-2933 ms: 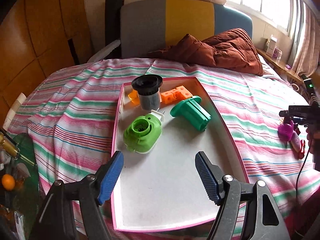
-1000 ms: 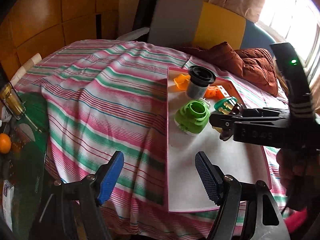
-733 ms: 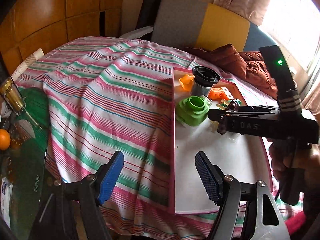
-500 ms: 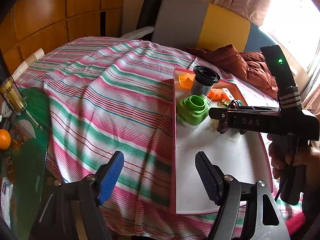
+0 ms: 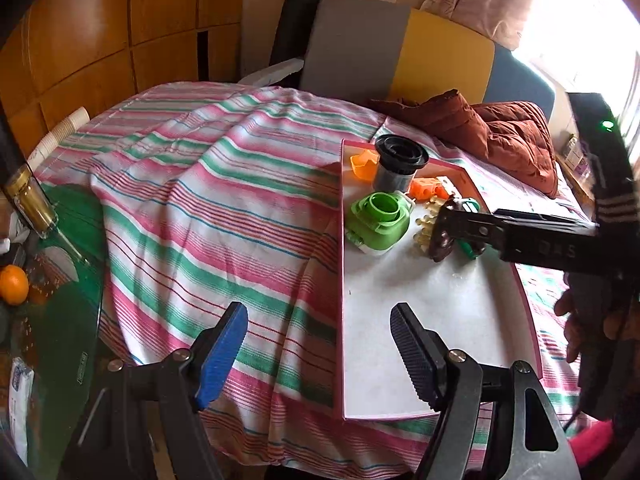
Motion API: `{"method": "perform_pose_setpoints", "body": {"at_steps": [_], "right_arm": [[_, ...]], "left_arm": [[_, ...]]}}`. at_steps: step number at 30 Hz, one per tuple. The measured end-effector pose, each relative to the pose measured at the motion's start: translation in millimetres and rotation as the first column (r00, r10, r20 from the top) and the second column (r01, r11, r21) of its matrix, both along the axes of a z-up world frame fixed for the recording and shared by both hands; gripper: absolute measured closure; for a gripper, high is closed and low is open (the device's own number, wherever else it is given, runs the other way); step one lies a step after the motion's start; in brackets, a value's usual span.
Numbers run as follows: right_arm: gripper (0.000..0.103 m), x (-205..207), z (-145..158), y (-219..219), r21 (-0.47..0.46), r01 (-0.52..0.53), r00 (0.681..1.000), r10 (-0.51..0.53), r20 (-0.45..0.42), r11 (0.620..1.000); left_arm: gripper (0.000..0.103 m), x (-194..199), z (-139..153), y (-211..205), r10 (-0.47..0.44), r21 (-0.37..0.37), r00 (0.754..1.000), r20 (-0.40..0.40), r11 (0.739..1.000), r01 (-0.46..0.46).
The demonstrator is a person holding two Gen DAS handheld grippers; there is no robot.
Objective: Organize rigid objects
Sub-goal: 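Carry the brown comb piece into the white tray and open the right gripper, then move both grippers back toward the magenta cup and lilac egg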
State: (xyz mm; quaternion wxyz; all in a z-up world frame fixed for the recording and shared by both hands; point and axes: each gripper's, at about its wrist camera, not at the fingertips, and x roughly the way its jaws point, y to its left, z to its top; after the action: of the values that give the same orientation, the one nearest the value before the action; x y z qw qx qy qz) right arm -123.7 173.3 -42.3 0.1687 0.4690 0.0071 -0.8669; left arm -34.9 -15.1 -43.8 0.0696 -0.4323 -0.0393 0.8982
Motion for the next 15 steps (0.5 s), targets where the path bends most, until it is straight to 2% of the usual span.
{"method": "perform_pose_setpoints", "body": {"at_steps": [15], "right_arm": [[0.017,61.3,20.8,77.9,0.061,0.115,0.991,-0.111,-0.073,0.991]], "left_arm": [[0.028,10.4,14.0,26.3,-0.066,-0.043,0.997,-0.036,0.997,0.064]]}}
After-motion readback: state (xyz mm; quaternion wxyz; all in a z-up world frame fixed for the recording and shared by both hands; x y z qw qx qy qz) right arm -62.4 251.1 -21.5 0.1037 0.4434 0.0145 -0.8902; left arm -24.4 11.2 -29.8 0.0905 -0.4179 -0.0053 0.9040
